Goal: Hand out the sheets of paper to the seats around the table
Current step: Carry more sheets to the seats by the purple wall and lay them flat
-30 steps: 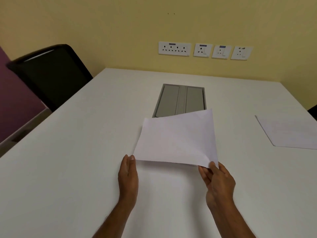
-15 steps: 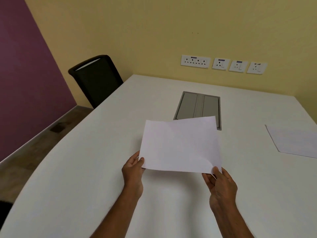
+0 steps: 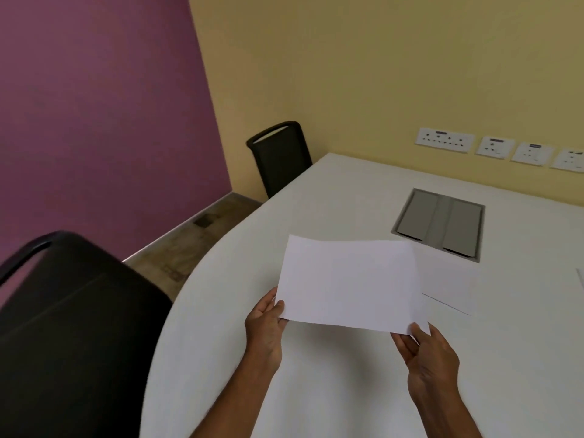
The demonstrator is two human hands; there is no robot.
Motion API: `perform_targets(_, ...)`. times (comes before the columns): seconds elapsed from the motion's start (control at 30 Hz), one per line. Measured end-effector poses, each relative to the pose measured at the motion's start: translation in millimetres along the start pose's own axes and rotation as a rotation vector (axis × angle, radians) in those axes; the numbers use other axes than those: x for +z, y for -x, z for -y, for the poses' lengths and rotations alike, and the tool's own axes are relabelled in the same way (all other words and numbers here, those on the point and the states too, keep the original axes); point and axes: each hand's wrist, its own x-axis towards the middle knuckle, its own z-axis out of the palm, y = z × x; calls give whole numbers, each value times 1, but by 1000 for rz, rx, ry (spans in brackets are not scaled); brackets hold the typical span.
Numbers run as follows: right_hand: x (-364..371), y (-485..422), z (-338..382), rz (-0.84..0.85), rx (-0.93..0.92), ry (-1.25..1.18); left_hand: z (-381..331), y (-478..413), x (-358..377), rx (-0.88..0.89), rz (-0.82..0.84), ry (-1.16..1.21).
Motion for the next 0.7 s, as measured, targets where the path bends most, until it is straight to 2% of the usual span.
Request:
perform_targets(0.27,47,64,-64,65,39,119,-58,18,-102,16,-101,-10)
perform_targets(0.7,123,127,-182,101,96,306,-117,-14,-242,-3,-265,-71)
